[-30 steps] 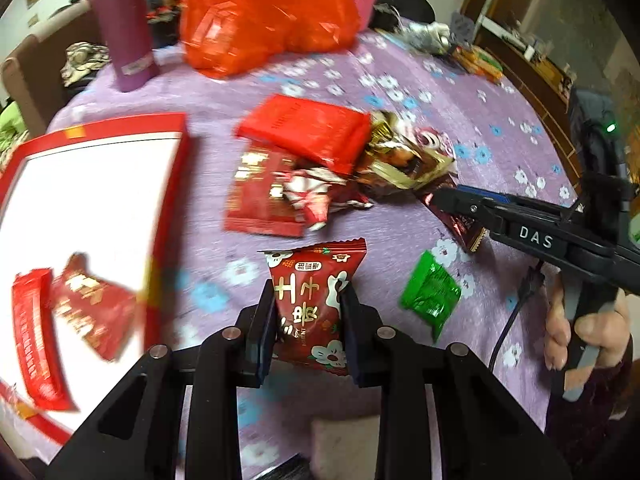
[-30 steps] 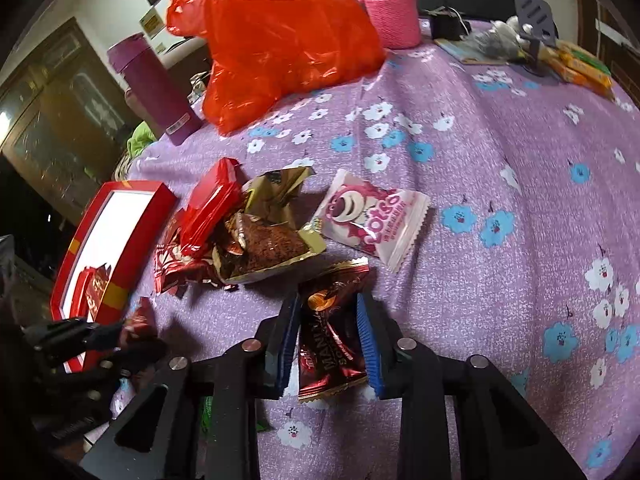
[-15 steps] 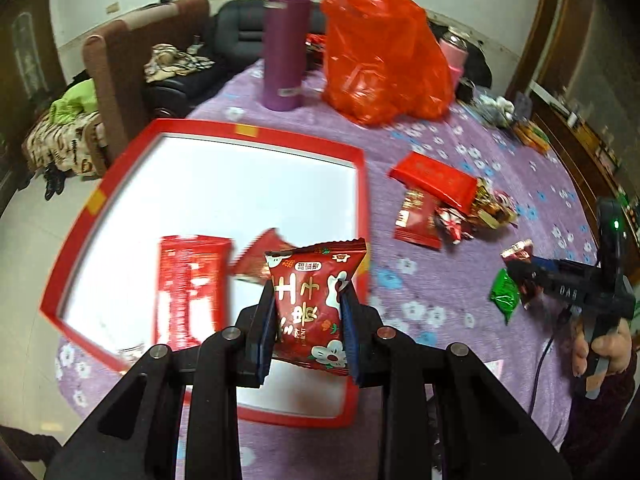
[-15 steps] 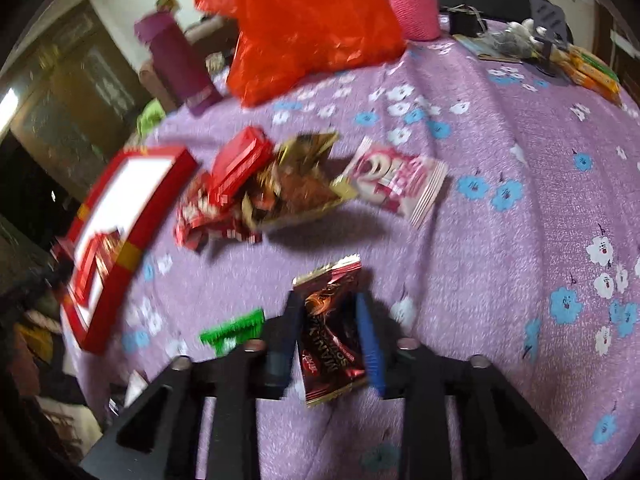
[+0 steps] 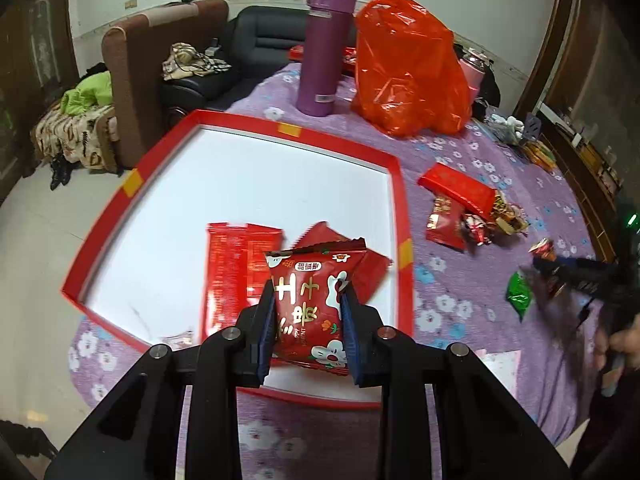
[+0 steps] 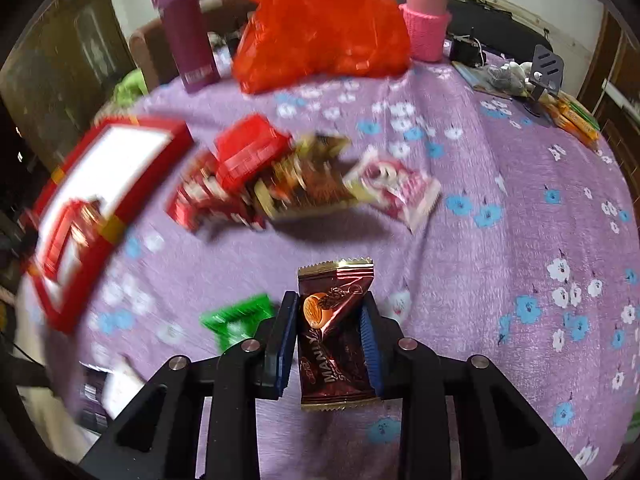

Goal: Organize snacks
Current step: 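Carry both packets into the red box and open both grippers, then grasp the green packet with the right gripper while the left moves to the dark purple packet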

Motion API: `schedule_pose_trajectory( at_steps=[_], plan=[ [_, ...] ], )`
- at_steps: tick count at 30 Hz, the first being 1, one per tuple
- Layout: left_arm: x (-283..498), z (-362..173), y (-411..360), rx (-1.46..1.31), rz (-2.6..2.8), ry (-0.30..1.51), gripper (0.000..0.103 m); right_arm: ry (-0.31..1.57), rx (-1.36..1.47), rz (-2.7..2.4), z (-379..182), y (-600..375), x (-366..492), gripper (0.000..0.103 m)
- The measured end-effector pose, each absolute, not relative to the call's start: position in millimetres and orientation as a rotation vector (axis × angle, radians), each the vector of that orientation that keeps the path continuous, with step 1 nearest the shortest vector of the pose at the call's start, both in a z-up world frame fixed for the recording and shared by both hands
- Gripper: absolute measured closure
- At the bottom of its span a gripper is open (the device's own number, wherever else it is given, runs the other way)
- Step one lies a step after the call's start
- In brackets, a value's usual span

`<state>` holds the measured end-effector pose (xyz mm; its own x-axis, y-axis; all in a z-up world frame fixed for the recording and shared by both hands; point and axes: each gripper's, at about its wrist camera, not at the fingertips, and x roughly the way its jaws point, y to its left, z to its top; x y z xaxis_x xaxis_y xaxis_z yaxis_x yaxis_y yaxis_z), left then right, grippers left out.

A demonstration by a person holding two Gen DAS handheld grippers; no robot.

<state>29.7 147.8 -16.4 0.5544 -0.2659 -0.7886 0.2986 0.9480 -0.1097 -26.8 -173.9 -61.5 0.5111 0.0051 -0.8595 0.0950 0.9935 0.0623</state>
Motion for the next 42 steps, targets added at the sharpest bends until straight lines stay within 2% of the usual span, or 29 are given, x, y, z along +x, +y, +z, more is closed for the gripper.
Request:
schedule_pose_trajectory(
  at_steps=[9, 15, 21, 22, 25, 31, 42],
  plan=[
    [43, -21, 174, 0.032, -0.290, 0.933, 0.076, 0.973, 0.202, 0.326, -24, -75, 27, 0.073],
    [50, -30, 176, 0.070, -0.264, 0.946, 0.076, 1.001, 0.215, 0.454, -41, -3, 65, 0.073],
    [58, -33, 163, 0.191, -0.119, 0.896, 0.075, 0.971, 0.269, 0.492, -55, 15, 81, 0.069],
    [60, -34, 160, 0.209, -0.099, 0.887, 0.073, 0.958, 0.277, 0.493, -57, 16, 84, 0.069],
    [62, -33, 153, 0.255, -0.040, 0.851, 0.052, 0.938, 0.317, 0.465, -62, 4, 92, 0.061],
    [54, -26, 144, 0.316, 0.012, 0.797, 0.039, 0.867, 0.385, 0.426, -51, -31, 85, 0.051],
    [39, -10, 129, 0.343, 0.042, 0.762, 0.036, 0.821, 0.396, 0.378, -38, -70, 65, 0.046]
  ],
)
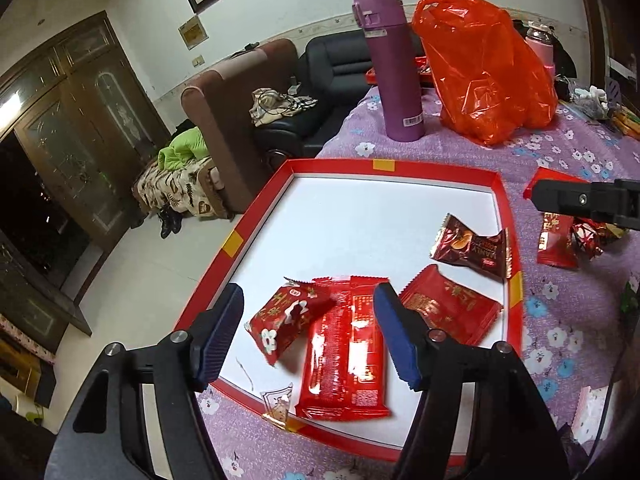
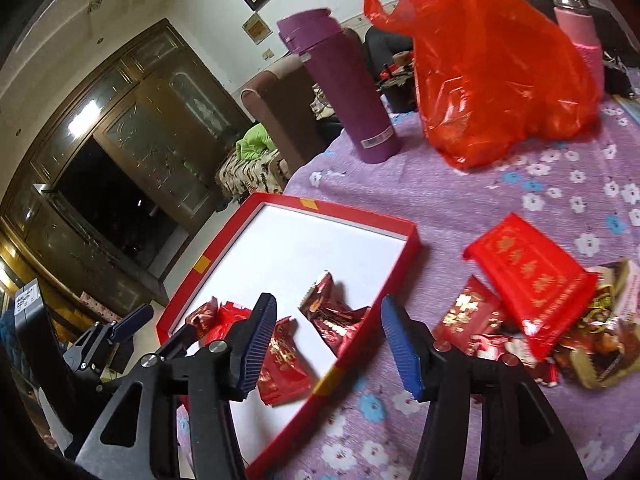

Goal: Organize snacks
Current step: 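Grasp the green packet with the right gripper while the left moves to the dark purple packet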

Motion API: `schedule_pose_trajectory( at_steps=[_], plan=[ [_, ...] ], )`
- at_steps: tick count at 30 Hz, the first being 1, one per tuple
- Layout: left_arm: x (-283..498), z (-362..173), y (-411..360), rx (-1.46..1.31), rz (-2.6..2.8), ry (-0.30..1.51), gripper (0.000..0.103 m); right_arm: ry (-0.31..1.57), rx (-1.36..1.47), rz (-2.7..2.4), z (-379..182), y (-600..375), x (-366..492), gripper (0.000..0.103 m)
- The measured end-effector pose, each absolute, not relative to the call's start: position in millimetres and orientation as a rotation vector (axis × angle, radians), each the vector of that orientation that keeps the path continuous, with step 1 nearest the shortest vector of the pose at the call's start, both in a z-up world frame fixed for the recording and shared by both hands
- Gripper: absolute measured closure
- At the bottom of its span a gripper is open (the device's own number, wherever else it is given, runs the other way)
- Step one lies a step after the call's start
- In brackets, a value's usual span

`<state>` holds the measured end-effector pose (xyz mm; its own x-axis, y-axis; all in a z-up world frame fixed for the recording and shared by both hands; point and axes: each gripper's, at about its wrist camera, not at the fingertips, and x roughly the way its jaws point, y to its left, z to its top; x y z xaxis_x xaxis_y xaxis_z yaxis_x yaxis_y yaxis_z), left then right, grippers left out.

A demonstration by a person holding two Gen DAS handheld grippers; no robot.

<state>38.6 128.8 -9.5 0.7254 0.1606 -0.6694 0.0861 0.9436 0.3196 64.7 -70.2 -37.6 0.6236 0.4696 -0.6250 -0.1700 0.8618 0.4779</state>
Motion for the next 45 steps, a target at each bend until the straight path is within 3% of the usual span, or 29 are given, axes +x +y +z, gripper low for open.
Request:
schedule_pose_trajectory(
  at_steps=[19, 22, 27, 35, 45],
  plan=[
    [17, 5, 94, 0.406, 0.008, 0.723, 0.036, 0.781, 0.427, 0.308, -34, -128, 35, 0.042],
    [12, 5, 91, 0.413, -0.013, 0.723, 0.030, 0.787, 0.432, 0.284, -37, -140, 27, 0.042],
    [-11, -2, 77, 0.434, -0.227, 0.751, 0.029, 0.794, 0.421, 0.233, -40, -166, 4, 0.042],
    [-60, -20, 46, 0.528, -0.622, 0.775, 0.030, 0.899, 0.319, 0.126, -65, -192, -41, 0.039],
    [-89, -39, 47, 0.508, -0.767, 0.848, 0.027, 0.946, 0.092, 0.148, -77, -147, -47, 0.034]
  ],
)
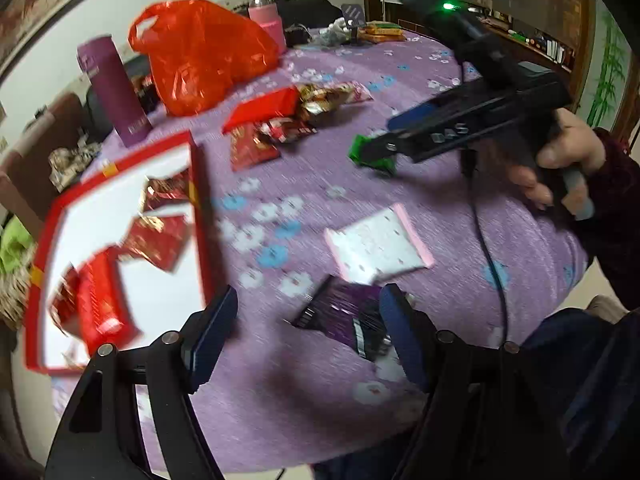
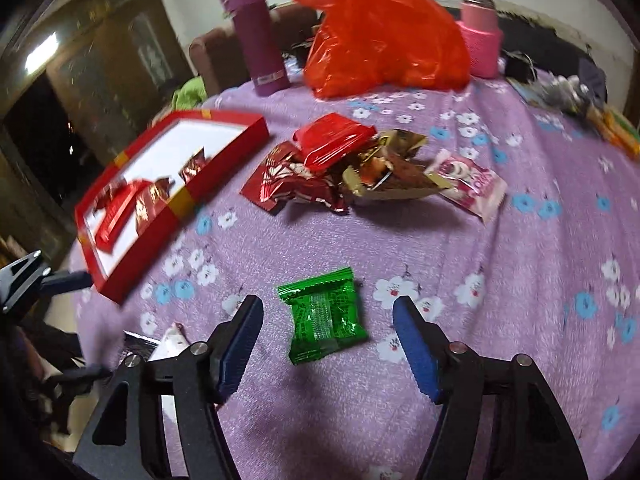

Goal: Organize snacks
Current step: 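Grasp the green packet with the right gripper while the left moves to the dark purple packet, then lift the green packet with the right gripper while the left grasps the dark purple packet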

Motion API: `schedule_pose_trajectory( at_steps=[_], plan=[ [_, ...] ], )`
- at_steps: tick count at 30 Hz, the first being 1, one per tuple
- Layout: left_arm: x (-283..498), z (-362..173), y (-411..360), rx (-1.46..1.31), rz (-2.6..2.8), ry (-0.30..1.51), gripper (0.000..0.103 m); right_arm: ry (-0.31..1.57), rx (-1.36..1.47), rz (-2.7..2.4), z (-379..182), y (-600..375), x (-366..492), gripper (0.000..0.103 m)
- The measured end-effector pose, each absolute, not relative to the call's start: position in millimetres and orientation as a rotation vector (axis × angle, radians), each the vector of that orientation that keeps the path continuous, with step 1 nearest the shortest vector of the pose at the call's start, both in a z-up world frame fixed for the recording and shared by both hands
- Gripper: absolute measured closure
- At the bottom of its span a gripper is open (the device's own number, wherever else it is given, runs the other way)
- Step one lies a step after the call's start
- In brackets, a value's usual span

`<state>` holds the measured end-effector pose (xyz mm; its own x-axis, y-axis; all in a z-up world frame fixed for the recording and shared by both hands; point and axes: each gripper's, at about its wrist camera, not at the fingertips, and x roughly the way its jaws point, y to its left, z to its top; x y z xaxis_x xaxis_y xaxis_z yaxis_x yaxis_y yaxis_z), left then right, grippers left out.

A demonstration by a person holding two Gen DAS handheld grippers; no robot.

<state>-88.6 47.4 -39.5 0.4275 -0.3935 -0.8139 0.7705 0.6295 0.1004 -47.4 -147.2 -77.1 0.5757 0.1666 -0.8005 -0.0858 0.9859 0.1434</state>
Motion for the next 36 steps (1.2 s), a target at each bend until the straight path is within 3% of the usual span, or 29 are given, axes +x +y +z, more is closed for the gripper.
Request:
schedule_pose_trajectory(
  at_steps=[6, 8, 10, 16, 23, 36],
  plan=[
    [-84, -61, 39, 0.429, -0.734, 0.967, 0.024, 0.968, 0.015, 0.111, -93, -140, -38, 0.039],
    [-79, -67, 39, 0.397, -0.714, 0.992, 0.024, 0.957, -0.015, 0.095, -93, -139, -38, 0.053],
    [-73, -69, 41, 0.370, -0.693, 1.009, 0.024, 0.946, -0.027, 0.080, -94, -141, -38, 0.059],
    [-67, -72, 36, 0.377, -0.681, 0.970, 0.025, 0.918, -0.039, 0.079, -95, -141, -37, 0.061],
    [-68, -68, 36, 0.372, -0.726, 0.934, 0.057, 0.903, -0.033, 0.088, -95, -141, -36, 0.061],
    [-72, -62, 44, 0.307, -0.742, 0.936, 0.069, 0.902, -0.005, 0.111, -94, -144, -37, 0.066]
  ],
)
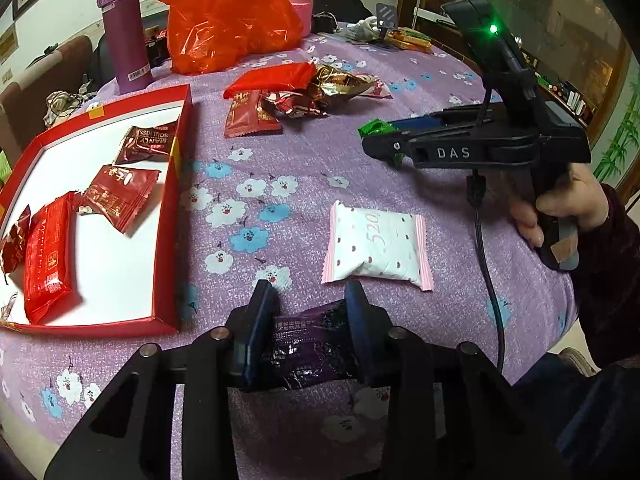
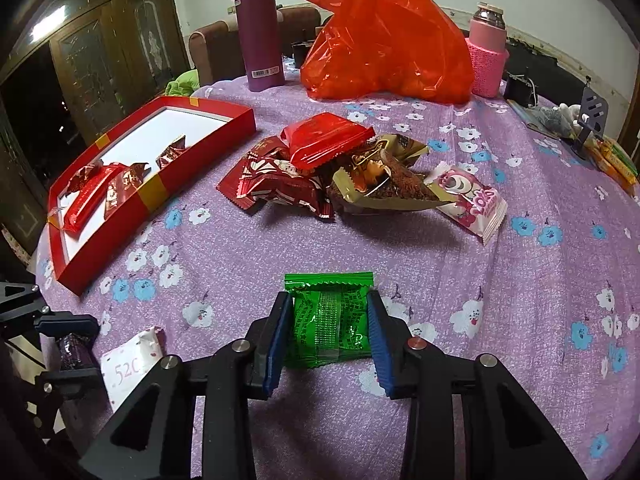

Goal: Organize snacks
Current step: 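Lift the green packet with the right gripper while the left grasps the dark purple packet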

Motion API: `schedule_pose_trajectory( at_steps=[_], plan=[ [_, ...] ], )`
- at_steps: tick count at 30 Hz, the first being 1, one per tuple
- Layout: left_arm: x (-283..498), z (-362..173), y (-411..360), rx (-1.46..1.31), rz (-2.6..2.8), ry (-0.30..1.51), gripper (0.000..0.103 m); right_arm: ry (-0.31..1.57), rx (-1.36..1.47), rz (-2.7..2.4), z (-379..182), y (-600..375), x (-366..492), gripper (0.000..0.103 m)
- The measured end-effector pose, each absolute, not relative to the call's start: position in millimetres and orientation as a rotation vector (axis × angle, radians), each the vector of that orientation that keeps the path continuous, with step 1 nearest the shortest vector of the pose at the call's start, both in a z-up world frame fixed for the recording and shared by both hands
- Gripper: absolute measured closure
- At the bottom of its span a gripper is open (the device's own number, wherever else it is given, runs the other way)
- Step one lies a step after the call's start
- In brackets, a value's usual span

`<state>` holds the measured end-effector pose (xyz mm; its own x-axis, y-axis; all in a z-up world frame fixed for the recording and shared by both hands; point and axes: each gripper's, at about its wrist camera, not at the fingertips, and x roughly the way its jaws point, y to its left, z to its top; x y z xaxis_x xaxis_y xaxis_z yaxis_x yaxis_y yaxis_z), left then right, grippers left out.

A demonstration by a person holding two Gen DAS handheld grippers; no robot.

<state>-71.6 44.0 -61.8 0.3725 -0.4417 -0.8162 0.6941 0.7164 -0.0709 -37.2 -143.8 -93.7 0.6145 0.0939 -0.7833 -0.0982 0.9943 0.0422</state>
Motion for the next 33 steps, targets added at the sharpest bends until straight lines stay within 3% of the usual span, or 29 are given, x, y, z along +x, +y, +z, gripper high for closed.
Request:
schedule_pose_trajectory(
  at_steps=[2, 9, 10, 11, 13, 22, 27, 29, 33],
  plan=[
    [-69, -59, 46, 0.284, -0.746, 0.934, 0.075, 0.905, -0.001, 0.113, -93, -144, -38, 0.067],
    [-73, -53, 54, 0.296, -0.800, 0.908, 0.076, 0.915, 0.047, 0.119, -93, -150, -38, 0.067],
    [-75, -49, 57, 0.291, -0.809, 0.892, 0.072, 0.916, 0.046, 0.120, -93, -150, -37, 0.066],
    [-76, -45, 59, 0.292, -0.825, 0.885, 0.055, 0.914, 0.046, 0.121, -93, -150, -37, 0.066],
    [-79, -37, 64, 0.308, -0.802, 0.837, 0.035, 0.912, 0.041, 0.123, -94, -149, -37, 0.066],
    [-84, -62, 61, 0.426, -0.795, 0.896, 0.032, 0.911, 0.057, 0.136, -94, -151, -37, 0.064],
    [-75, -67, 61, 0.365, -0.841, 0.922, 0.052, 0.910, 0.060, 0.137, -94, -151, -37, 0.064],
    [-74, -65, 61, 0.351, -0.845, 0.912, 0.069, 0.910, 0.057, 0.136, -93, -151, -36, 0.064],
    [-73, -64, 64, 0.312, -0.847, 0.909, 0.077, 0.907, 0.038, 0.131, -94, -148, -37, 0.064]
  ],
)
